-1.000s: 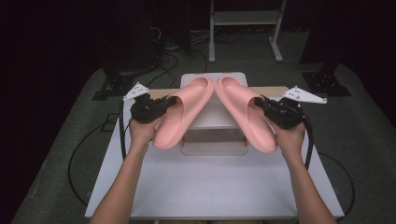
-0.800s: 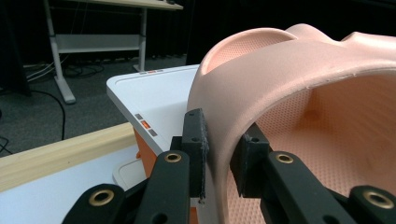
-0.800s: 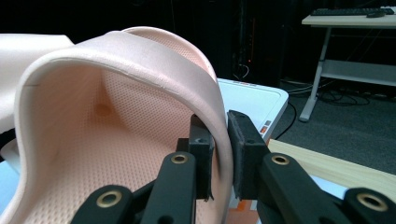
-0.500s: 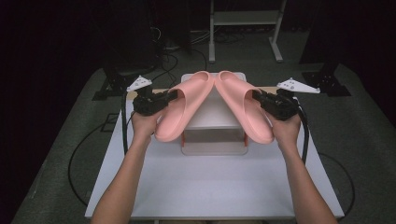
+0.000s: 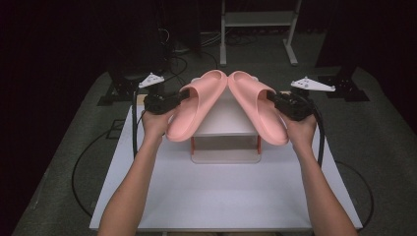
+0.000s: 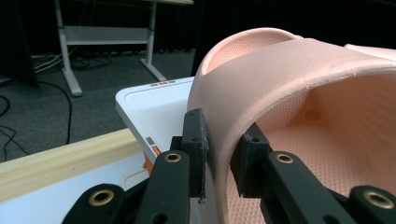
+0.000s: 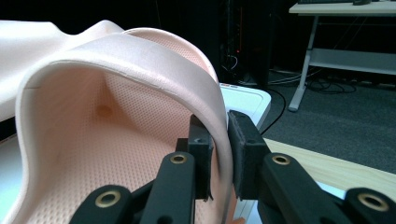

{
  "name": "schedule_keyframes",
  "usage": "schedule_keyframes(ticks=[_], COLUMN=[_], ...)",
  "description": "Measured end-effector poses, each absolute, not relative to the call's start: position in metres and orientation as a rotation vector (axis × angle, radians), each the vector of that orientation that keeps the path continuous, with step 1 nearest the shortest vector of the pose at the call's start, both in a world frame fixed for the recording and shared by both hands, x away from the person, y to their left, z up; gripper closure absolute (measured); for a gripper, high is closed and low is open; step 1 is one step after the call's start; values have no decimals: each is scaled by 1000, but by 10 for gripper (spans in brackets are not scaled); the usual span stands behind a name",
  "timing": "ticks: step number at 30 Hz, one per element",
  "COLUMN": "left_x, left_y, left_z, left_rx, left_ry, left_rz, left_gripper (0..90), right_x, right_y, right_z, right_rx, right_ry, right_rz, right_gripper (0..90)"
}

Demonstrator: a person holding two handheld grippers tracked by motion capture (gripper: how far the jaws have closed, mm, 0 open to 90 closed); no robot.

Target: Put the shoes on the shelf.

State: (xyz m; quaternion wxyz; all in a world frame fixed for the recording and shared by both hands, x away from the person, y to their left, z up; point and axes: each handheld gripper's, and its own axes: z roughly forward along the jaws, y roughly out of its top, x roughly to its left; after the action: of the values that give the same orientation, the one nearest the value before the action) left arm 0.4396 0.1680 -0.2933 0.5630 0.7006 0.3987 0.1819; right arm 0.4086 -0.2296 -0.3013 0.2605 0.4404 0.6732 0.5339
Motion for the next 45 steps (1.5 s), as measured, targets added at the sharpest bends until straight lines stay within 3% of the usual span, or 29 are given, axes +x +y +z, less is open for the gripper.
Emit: schedule_keyframes(ticks=[45], left_x=[456], left_y=[156], left_z=[-294], left_rx=[1618], left_ry=[1079], left_rz=[437], left_gripper=[738], right_x=[427], right_y=[-214], right_z=[-298], right_rx=[1253], right_ry=[1834], right_rz=[1348], right_gripper=[768])
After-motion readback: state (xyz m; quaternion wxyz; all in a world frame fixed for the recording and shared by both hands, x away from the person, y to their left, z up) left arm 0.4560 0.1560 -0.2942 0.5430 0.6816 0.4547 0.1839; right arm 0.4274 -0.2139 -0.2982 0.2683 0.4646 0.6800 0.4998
